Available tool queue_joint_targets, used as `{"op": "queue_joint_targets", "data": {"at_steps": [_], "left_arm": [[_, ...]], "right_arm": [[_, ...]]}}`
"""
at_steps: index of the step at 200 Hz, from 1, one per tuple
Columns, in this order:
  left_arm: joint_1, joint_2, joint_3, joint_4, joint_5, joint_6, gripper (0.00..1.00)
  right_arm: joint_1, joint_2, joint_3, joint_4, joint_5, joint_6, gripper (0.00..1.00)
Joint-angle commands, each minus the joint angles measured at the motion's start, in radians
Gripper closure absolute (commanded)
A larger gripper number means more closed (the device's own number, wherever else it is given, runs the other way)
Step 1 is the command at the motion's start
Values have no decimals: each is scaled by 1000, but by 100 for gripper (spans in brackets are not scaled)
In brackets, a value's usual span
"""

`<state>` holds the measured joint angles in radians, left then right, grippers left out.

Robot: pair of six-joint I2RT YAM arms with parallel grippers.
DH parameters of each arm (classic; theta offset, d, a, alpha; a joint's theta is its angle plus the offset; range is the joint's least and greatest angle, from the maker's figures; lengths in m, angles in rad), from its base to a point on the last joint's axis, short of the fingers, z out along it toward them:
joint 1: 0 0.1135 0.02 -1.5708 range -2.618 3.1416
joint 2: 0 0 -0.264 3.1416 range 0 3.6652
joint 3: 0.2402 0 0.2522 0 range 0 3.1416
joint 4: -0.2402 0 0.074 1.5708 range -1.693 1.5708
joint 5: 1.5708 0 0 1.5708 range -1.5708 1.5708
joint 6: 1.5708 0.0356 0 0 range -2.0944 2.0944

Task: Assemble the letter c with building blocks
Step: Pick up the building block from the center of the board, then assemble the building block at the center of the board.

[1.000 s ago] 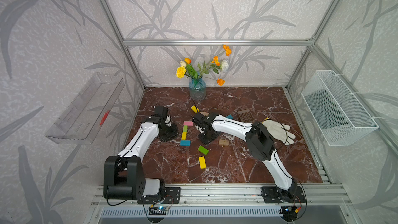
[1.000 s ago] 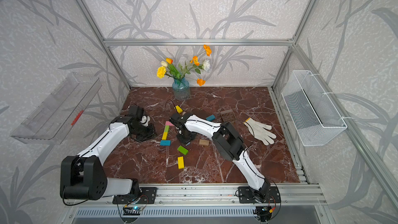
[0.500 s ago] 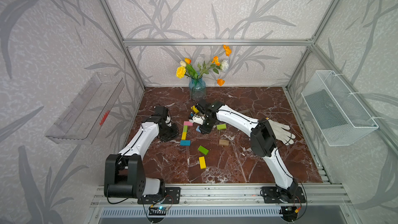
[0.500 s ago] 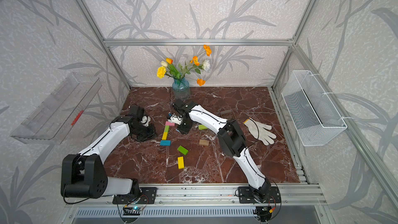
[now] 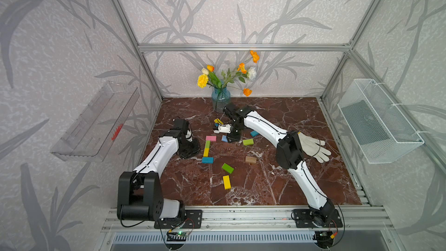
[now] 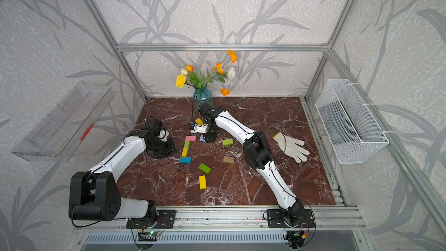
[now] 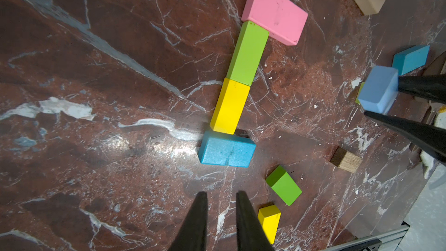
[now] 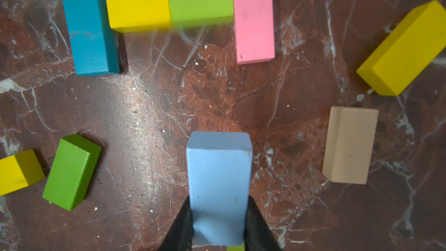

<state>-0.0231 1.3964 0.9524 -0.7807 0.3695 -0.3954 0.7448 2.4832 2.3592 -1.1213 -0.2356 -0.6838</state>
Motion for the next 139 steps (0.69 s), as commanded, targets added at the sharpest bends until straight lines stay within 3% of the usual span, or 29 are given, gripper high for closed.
{"op": "queue_joint_targets", "data": {"at_steps": [1, 139], "left_arm": [[5, 3, -4, 0, 14, 12, 77], [5, 2, -6, 6, 13, 13, 78]], "right_arm": [[-2, 26, 42, -15, -4, -65, 71], [-2, 145, 120, 121, 39, -89, 70]]}}
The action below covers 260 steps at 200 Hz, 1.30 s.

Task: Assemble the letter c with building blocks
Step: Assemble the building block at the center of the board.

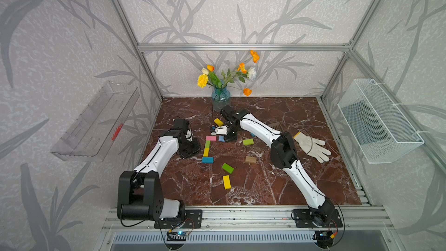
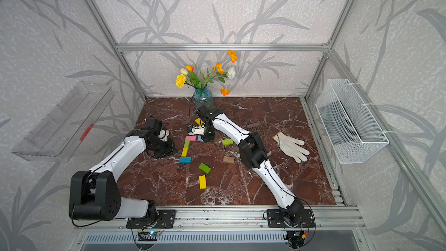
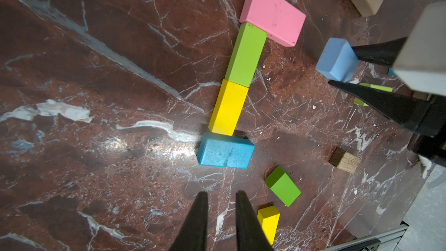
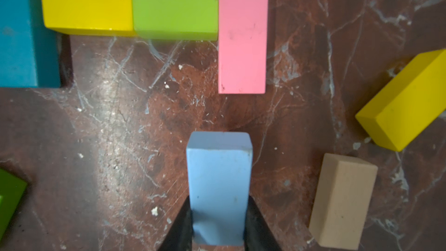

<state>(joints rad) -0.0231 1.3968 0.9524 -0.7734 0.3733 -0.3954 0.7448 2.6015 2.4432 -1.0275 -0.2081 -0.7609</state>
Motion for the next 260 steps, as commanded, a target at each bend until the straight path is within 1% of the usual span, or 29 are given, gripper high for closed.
{"op": "queue_joint_targets", "data": {"at_steps": [1, 71, 219, 233, 260], "left_arm": [[5, 2, -5, -2, 9, 13, 78], [5, 9, -4, -1, 10, 15, 78], [5, 10, -1, -1, 9, 15, 78], [5, 8, -3, -2, 9, 15, 78], [5, 10, -2, -2, 10, 17, 78]], "right_arm": [[-2, 27, 36, 27, 12, -12, 71], [-2, 62, 61, 56, -8, -4, 70], [-1, 81, 60, 61, -33, -1, 66], [-1, 82, 60, 62, -35, 5, 64], [-1, 81, 62, 67, -38, 32, 54]]}}
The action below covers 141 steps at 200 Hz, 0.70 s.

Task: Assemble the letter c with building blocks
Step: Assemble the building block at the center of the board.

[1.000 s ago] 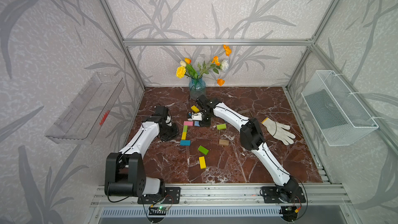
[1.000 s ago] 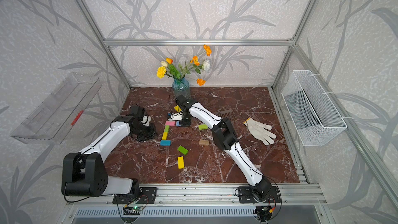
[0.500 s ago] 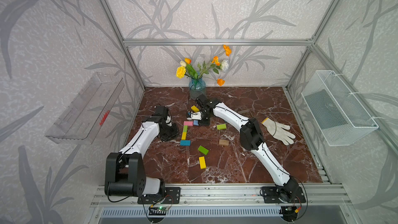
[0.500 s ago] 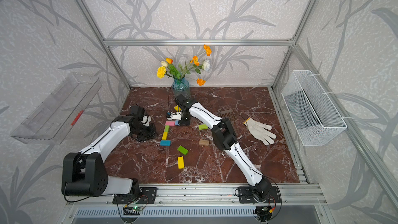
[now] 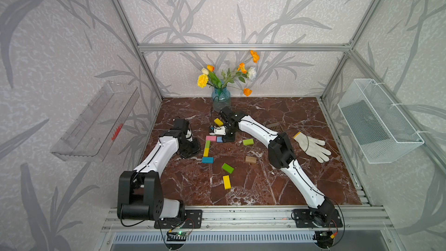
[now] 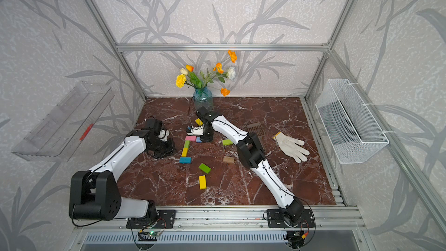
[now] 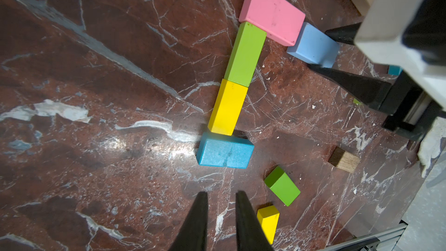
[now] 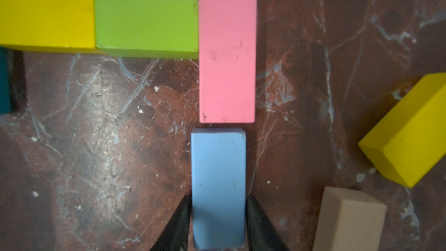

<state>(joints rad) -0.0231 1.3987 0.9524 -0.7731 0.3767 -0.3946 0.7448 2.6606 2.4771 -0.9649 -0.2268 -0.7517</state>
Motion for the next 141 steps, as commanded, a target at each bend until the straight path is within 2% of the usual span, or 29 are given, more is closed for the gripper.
{"op": "queue_joint_targets", "data": {"at_steps": [1, 21, 47, 93, 141], "left_arm": [[5, 7, -3, -2, 7, 16, 78], [5, 6, -4, -2, 11, 16, 78], [5, 6, -4, 0, 8, 17, 79], [5, 5, -3, 0, 8, 17, 79], [5, 4, -2, -2, 8, 17, 79]], "right_arm": [[-1, 22, 27, 6, -19, 24, 54], [-1, 24, 29, 13, -13, 42, 48], [-1, 23, 36, 13, -4, 55, 47], [-2, 22, 39, -1, -40, 24, 61], [-2, 28, 47, -10, -62, 13, 69]]}}
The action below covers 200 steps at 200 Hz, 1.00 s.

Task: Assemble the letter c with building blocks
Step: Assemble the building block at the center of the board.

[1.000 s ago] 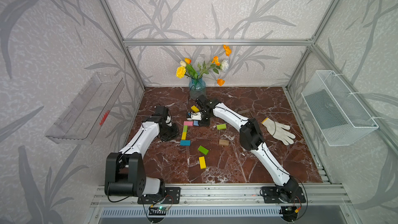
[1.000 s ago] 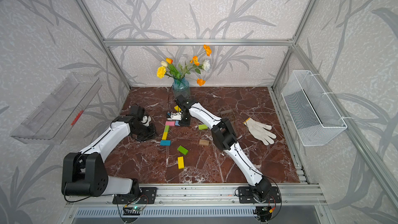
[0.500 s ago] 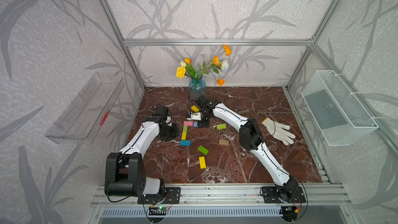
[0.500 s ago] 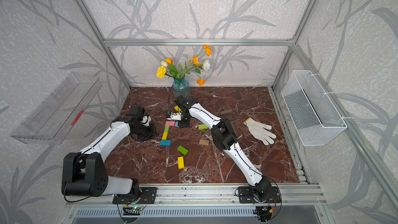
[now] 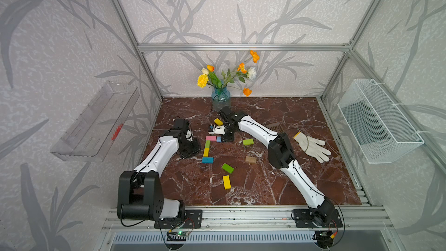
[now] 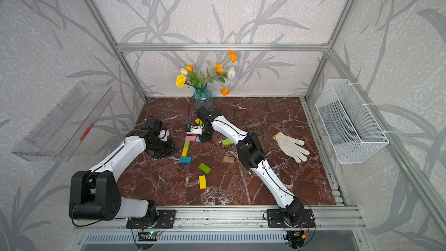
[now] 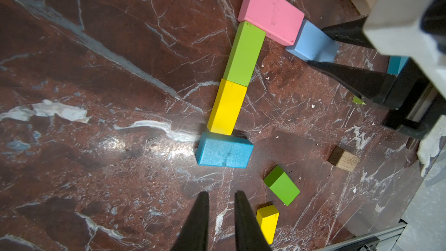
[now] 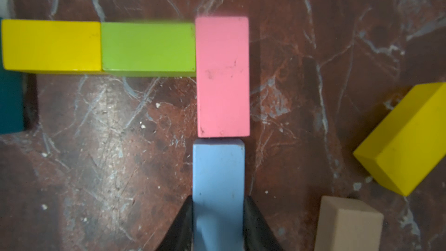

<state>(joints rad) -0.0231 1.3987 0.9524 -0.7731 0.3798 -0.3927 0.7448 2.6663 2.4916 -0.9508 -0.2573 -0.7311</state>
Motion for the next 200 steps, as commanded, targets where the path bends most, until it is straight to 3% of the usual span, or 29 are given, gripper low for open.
{"op": "queue_joint_targets", "data": {"at_steps": [1, 100, 144, 200], "left_arm": [[5, 5, -1, -2, 5, 15, 79], [6, 7, -1, -2, 5, 17, 79], [6, 13, -2, -2, 6, 17, 79], [6, 13, -1, -5, -1, 17, 79]], "right_arm": [[-2, 24, 34, -25, -31, -8, 69], [-2, 40, 46, -19, -29, -7, 70], [-2, 28, 37, 6, 7, 6, 55], [-2, -29, 14, -2, 29, 70, 46]]}}
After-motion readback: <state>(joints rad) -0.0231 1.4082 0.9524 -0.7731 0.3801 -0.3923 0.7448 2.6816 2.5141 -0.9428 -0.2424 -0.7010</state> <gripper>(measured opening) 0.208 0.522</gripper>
